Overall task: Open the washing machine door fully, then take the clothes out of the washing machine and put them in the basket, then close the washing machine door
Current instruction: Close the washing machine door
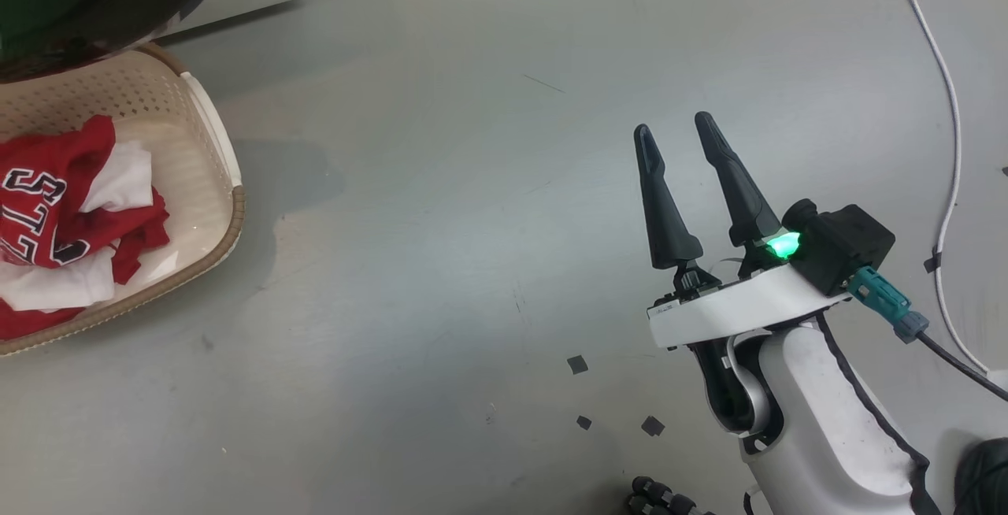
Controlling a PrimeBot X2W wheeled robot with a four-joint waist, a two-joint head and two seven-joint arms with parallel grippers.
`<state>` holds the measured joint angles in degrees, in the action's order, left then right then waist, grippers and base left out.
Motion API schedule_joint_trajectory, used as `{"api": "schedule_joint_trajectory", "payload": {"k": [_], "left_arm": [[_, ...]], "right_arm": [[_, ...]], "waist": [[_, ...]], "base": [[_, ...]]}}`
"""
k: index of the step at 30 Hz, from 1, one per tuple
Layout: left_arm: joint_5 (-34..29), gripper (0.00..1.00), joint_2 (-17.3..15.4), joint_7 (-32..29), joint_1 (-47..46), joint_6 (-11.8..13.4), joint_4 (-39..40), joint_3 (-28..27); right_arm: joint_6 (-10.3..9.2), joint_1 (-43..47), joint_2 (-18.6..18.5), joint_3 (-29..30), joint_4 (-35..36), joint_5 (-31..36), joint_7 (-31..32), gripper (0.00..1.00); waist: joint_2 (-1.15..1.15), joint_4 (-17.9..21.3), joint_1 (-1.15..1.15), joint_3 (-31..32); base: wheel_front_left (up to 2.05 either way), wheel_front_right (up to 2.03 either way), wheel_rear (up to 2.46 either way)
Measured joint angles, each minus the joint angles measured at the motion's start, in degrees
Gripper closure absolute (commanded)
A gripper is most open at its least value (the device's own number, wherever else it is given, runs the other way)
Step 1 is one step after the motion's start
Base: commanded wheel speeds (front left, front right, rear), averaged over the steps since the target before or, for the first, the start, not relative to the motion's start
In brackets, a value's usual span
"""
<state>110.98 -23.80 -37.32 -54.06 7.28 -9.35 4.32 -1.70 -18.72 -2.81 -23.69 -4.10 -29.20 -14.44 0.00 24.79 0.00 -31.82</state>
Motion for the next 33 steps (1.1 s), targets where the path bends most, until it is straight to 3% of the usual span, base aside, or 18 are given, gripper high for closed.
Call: {"api": "schedule_joint_trajectory", "payload": {"k": [5,17,18,20,21,28,33], "left_arm": [[-0.78,1.00,1.07,-0.01,-0.05,-0.25,-1.53,0.26],[0.05,1.00,3.90,-0.30,5.49,-5.60,-3.92,-0.36],[1.02,0.92,4.68,-0.52,7.59,-6.19,-4.35,-0.21],[1.15,0.23,5.22,-0.97,9.61,-7.19,-4.71,0.09],[1.18,0.00,5.42,-0.93,10.61,-7.67,-4.77,0.12],[1.01,0.00,7.00,0.59,16.50,-11.82,-4.94,-0.48],[1.01,0.00,9.40,2.31,21.43,-13.24,-4.60,-1.54]], "right_arm": [[-0.24,-0.03,0.00,0.71,-0.19,0.73,0.00,0.00],[-0.46,-0.01,-0.01,3.32,-2.08,3.81,0.00,0.00],[-0.47,0.04,-0.01,3.86,-2.42,4.35,0.00,0.00],[-0.46,0.09,-0.01,4.36,-2.83,4.85,0.00,0.00],[-0.46,0.13,-0.01,4.56,-3.01,5.12,0.00,0.00],[-0.33,0.75,-0.15,5.81,-3.88,6.78,0.00,0.00],[-0.13,1.97,-0.73,6.82,-4.64,7.71,0.00,0.00]], "waist": [[0.00,-1.19,0.00,0.31],[0.00,-5.89,0.00,2.27],[0.00,-6.86,0.00,2.77],[0.00,-7.88,0.00,3.28],[0.00,-8.43,0.00,3.55],[0.00,-12.22,0.00,5.55],[0.00,-14.82,0.00,7.13]], "base": [[0.00,0.00,0.00],[0.00,0.00,0.00],[0.00,0.00,0.00],[0.00,0.00,0.00],[0.00,0.00,0.00],[0.00,0.00,0.00],[0.00,0.00,0.00]]}}
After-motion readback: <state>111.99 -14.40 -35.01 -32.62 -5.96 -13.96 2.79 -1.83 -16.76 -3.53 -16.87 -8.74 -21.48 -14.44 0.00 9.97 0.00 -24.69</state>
